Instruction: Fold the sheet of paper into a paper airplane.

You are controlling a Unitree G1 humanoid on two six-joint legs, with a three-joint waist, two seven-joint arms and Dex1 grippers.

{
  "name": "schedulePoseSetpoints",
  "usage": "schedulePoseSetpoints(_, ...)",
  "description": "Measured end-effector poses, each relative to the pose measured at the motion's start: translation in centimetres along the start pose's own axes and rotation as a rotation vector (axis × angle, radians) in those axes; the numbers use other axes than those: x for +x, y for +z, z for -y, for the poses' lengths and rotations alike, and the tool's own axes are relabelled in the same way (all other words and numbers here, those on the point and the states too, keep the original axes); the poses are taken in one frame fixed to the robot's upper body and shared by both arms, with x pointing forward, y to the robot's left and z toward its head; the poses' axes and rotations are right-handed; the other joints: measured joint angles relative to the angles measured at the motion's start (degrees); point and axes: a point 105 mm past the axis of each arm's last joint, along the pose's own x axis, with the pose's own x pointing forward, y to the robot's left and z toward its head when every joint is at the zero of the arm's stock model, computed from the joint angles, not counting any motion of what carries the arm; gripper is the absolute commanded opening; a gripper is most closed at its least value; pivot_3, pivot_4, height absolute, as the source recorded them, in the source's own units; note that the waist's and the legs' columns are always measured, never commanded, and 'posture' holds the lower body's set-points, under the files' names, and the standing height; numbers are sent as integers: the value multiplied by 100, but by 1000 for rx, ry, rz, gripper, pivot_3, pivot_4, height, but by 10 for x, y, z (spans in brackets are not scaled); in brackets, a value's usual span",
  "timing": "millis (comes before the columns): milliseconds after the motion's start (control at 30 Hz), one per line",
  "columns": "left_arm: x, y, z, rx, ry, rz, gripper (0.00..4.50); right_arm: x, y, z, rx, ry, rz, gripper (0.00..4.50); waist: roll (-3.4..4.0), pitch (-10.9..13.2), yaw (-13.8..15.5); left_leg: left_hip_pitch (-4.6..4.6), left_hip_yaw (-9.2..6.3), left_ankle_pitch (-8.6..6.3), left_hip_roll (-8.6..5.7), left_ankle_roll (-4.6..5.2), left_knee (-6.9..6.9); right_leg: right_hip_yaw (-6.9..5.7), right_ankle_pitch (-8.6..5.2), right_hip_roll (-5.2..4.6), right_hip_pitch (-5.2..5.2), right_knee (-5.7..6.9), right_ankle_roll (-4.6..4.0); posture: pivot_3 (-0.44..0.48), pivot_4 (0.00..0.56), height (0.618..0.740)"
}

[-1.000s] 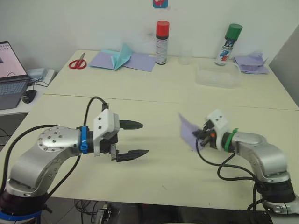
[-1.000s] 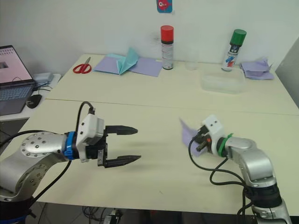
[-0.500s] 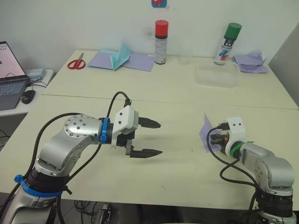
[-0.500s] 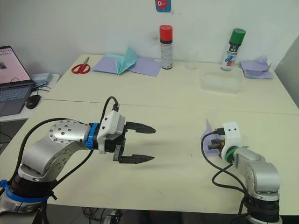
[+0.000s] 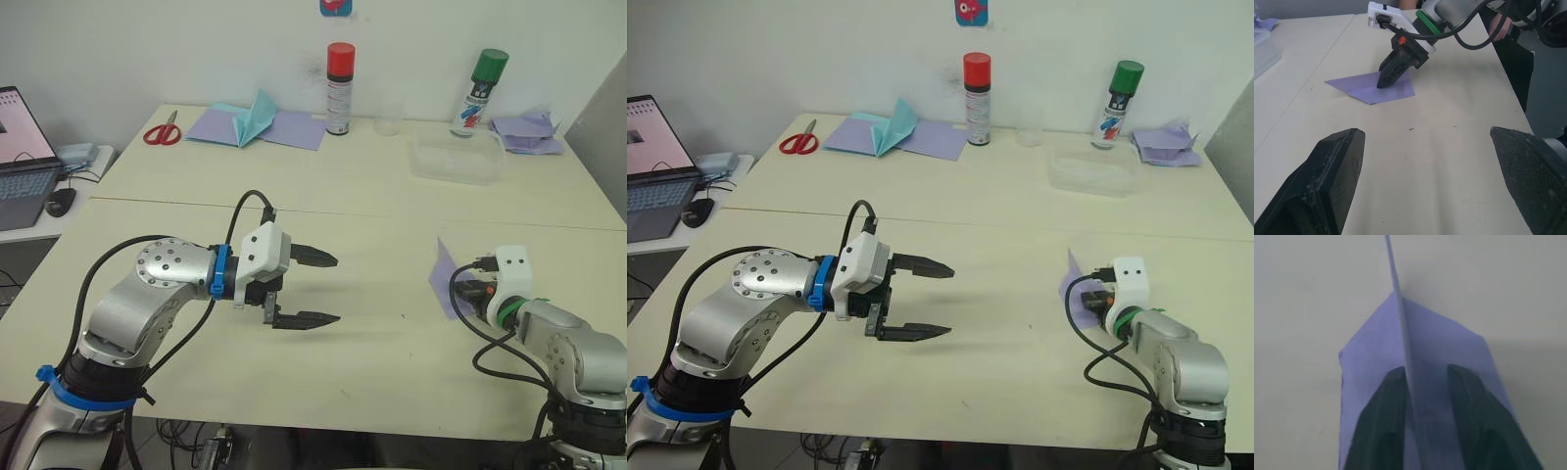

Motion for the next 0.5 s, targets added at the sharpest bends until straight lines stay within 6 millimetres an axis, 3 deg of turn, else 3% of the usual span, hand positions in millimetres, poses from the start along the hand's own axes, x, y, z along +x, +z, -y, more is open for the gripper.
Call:
schedulePoseSetpoints(200, -2, -3, 1, -2, 4, -9, 4500, -8, 17, -8, 28, 81, 87, 4446, 3, 2, 0, -1, 1, 0, 1, 0, -1, 0, 0, 0, -2, 0, 0, 0, 150, 740)
schedulePoseSetpoints(367, -18, -11, -3, -15, 24, -66, 4500, -29, 44, -8, -87, 186, 139, 4446, 14, 10, 0, -1, 3, 0, -2, 1, -1, 1, 0, -1, -2, -2, 1, 0, 150, 740)
schedulePoseSetpoints(500, -69, -37, -23, -76, 183, -184, 4500, -68, 65, 9, -401, 377, 141, 4446, 33, 34, 4, 1, -5, -2, 4, 3, -5, -10, -3, 3, 0, -12, 5, 0, 150, 740)
